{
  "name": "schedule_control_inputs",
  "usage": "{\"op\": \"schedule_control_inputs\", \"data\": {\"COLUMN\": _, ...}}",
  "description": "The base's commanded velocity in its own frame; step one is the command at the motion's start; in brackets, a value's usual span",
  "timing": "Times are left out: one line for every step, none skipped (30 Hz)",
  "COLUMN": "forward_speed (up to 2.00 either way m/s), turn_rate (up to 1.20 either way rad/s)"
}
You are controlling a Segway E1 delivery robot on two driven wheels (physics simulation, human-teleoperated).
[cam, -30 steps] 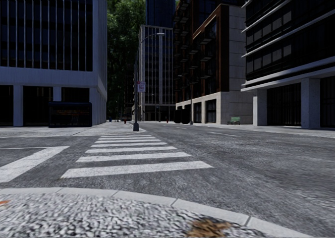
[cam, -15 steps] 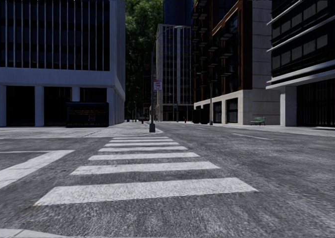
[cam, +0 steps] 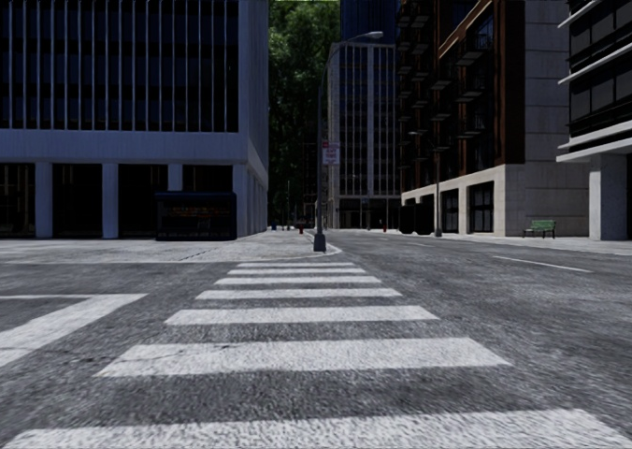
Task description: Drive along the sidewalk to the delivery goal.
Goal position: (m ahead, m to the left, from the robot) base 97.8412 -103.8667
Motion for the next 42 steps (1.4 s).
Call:
{"op": "schedule_control_inputs", "data": {"forward_speed": 1.93, "turn_rate": 0.00}}
{"op": "schedule_control_inputs", "data": {"forward_speed": 1.93, "turn_rate": 0.00}}
{"op": "schedule_control_inputs", "data": {"forward_speed": 1.93, "turn_rate": 0.00}}
{"op": "schedule_control_inputs", "data": {"forward_speed": 1.93, "turn_rate": 0.00}}
{"op": "schedule_control_inputs", "data": {"forward_speed": 1.93, "turn_rate": 0.00}}
{"op": "schedule_control_inputs", "data": {"forward_speed": 1.93, "turn_rate": 0.00}}
{"op": "schedule_control_inputs", "data": {"forward_speed": 1.93, "turn_rate": 0.00}}
{"op": "schedule_control_inputs", "data": {"forward_speed": 1.93, "turn_rate": 0.00}}
{"op": "schedule_control_inputs", "data": {"forward_speed": 1.93, "turn_rate": 0.01}}
{"op": "schedule_control_inputs", "data": {"forward_speed": 1.93, "turn_rate": 0.14}}
{"op": "schedule_control_inputs", "data": {"forward_speed": 1.93, "turn_rate": 0.22}}
{"op": "schedule_control_inputs", "data": {"forward_speed": 1.93, "turn_rate": 0.23}}
{"op": "schedule_control_inputs", "data": {"forward_speed": 1.93, "turn_rate": 0.23}}
{"op": "schedule_control_inputs", "data": {"forward_speed": 1.93, "turn_rate": 0.24}}
{"op": "schedule_control_inputs", "data": {"forward_speed": 1.93, "turn_rate": 0.24}}
{"op": "schedule_control_inputs", "data": {"forward_speed": 1.93, "turn_rate": 0.24}}
{"op": "schedule_control_inputs", "data": {"forward_speed": 1.93, "turn_rate": 0.24}}
{"op": "schedule_control_inputs", "data": {"forward_speed": 1.93, "turn_rate": 0.24}}
{"op": "schedule_control_inputs", "data": {"forward_speed": 1.93, "turn_rate": 0.24}}
{"op": "schedule_control_inputs", "data": {"forward_speed": 1.93, "turn_rate": 0.24}}
{"op": "schedule_control_inputs", "data": {"forward_speed": 1.93, "turn_rate": 0.24}}
{"op": "schedule_control_inputs", "data": {"forward_speed": 1.93, "turn_rate": 0.22}}
{"op": "schedule_control_inputs", "data": {"forward_speed": 1.93, "turn_rate": 0.21}}
{"op": "schedule_control_inputs", "data": {"forward_speed": 1.93, "turn_rate": 0.21}}
{"op": "schedule_control_inputs", "data": {"forward_speed": 1.93, "turn_rate": 0.21}}
{"op": "schedule_control_inputs", "data": {"forward_speed": 1.93, "turn_rate": 0.21}}
{"op": "schedule_control_inputs", "data": {"forward_speed": 1.93, "turn_rate": 0.21}}
{"op": "schedule_control_inputs", "data": {"forward_speed": 1.93, "turn_rate": 0.21}}
{"op": "schedule_control_inputs", "data": {"forward_speed": 1.93, "turn_rate": 0.21}}
{"op": "schedule_control_inputs", "data": {"forward_speed": 1.93, "turn_rate": 0.15}}
{"op": "schedule_control_inputs", "data": {"forward_speed": 1.94, "turn_rate": 0.04}}
{"op": "schedule_control_inputs", "data": {"forward_speed": 1.94, "turn_rate": 0.00}}
{"op": "schedule_control_inputs", "data": {"forward_speed": 1.94, "turn_rate": 0.00}}
{"op": "schedule_control_inputs", "data": {"forward_speed": 1.94, "turn_rate": 0.00}}
{"op": "schedule_control_inputs", "data": {"forward_speed": 1.94, "turn_rate": 0.01}}
{"op": "schedule_control_inputs", "data": {"forward_speed": 1.94, "turn_rate": 0.13}}
{"op": "schedule_control_inputs", "data": {"forward_speed": 1.94, "turn_rate": 0.13}}
{"op": "schedule_control_inputs", "data": {"forward_speed": 1.94, "turn_rate": 0.32}}
{"op": "schedule_control_inputs", "data": {"forward_speed": 1.94, "turn_rate": 0.38}}
{"op": "schedule_control_inputs", "data": {"forward_speed": 1.94, "turn_rate": 0.39}}
{"op": "schedule_control_inputs", "data": {"forward_speed": 1.94, "turn_rate": 0.39}}
{"op": "schedule_control_inputs", "data": {"forward_speed": 1.94, "turn_rate": 0.39}}
